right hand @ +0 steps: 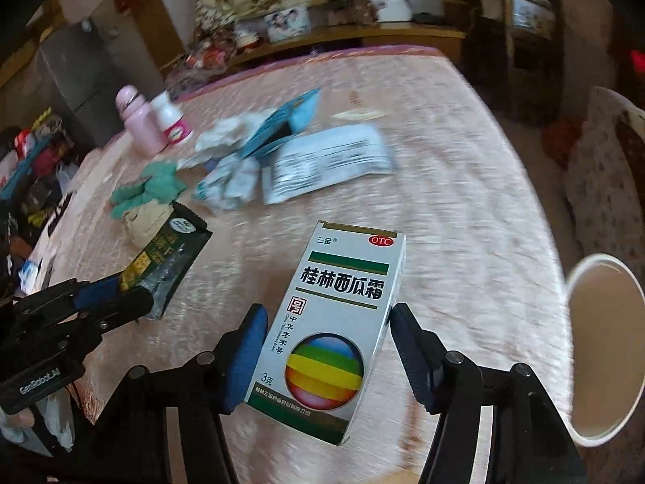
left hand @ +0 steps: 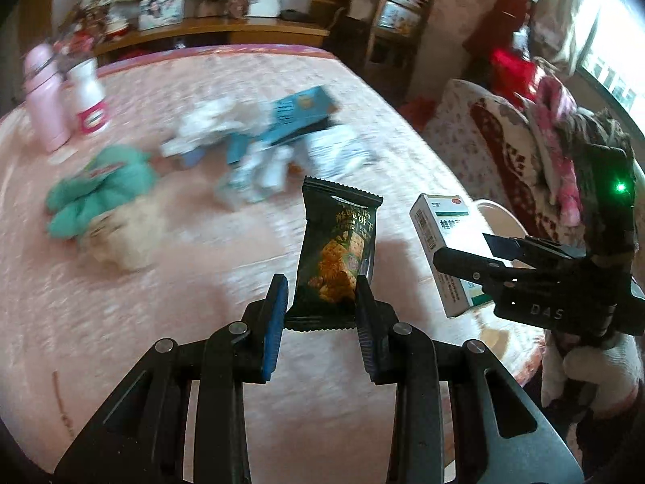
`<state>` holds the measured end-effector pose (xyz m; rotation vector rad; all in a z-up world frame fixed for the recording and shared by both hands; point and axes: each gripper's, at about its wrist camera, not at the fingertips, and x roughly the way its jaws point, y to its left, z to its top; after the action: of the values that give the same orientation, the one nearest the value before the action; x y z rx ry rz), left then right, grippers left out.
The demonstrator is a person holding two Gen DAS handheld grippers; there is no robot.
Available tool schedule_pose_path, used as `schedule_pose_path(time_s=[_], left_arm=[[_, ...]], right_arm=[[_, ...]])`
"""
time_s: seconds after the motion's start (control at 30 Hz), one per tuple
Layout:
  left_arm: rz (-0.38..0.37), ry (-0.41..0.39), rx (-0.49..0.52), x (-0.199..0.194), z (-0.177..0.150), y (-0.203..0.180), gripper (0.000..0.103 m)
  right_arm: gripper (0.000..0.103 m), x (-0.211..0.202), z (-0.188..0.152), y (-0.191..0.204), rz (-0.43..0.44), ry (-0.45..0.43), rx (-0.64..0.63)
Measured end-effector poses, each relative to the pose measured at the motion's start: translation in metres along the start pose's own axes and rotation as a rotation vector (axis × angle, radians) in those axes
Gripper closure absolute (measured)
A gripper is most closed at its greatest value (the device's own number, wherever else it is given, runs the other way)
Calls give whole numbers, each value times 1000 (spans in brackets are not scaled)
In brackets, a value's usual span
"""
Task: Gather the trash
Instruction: 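Grasp the dark snack wrapper with the left tool while the right tool grasps the green-and-white medicine box, then carry both items over the white bucket and open both tools to drop them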
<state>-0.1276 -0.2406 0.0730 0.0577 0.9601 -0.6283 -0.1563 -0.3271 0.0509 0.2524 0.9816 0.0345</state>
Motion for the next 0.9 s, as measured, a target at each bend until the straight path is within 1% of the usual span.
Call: schedule_pose_path(time_s=[0.23,0.47,0.73,0.9], left_arm=[[-53,9,79,24,22,-61,73],[-101,24,160,53,39,-123,73],[-140,57,235,88,55,-185,73],[-154,87,274,109,55,-217,73]], right_arm=[[42,-41,-6,-54,-63,-56,84],[42,-77,-19,-127,-149,-87,192],[42,-95,-36,-190,-208,-92,288],[42,-96,-47,-217,-240,-86,329]])
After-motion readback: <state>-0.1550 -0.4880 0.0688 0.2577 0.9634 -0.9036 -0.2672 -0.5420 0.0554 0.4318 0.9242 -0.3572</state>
